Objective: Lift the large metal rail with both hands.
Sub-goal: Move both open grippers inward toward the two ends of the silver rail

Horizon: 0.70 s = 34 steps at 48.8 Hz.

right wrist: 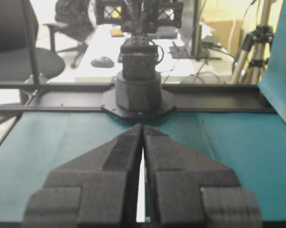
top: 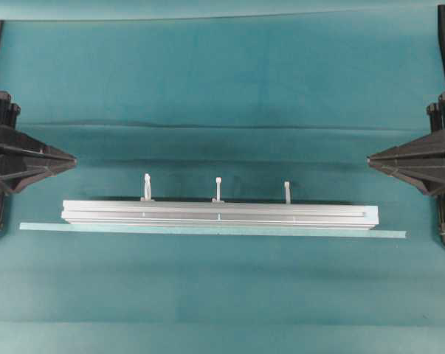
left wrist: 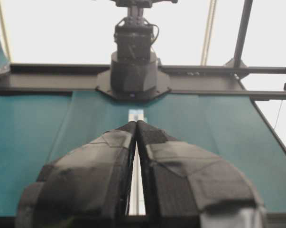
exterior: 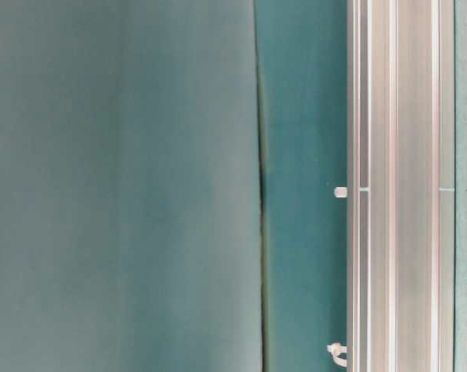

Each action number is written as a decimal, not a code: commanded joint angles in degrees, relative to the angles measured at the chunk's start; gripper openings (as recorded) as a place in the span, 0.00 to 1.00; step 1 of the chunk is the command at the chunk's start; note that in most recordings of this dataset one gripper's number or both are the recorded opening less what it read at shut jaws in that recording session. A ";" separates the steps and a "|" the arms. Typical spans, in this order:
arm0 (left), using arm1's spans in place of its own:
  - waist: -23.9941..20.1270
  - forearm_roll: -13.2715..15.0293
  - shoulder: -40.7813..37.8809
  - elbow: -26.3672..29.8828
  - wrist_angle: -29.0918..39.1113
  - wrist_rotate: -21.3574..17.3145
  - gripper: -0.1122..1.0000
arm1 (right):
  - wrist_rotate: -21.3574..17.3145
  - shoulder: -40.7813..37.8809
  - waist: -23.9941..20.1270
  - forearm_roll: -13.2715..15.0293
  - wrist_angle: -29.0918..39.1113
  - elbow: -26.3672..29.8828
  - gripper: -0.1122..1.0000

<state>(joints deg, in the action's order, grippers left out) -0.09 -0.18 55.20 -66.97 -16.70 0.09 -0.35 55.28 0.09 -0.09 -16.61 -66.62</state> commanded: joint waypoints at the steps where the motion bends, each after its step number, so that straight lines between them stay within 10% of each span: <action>1: -0.18 -0.26 -3.52 2.20 1.05 2.46 0.23 | -0.62 -1.05 1.05 -1.23 0.00 0.97 0.20; 7: -0.88 -0.53 -5.45 3.78 4.48 5.19 0.15 | -2.11 -2.55 2.64 -7.56 5.71 2.99 0.11; 34: -2.55 -1.05 -10.55 15.82 42.45 5.62 0.09 | -3.25 -14.41 4.31 -7.73 44.03 16.00 0.11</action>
<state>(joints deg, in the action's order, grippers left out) -2.46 -1.05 45.62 -53.61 22.76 5.80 -3.16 43.42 4.31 -7.73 23.91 -53.61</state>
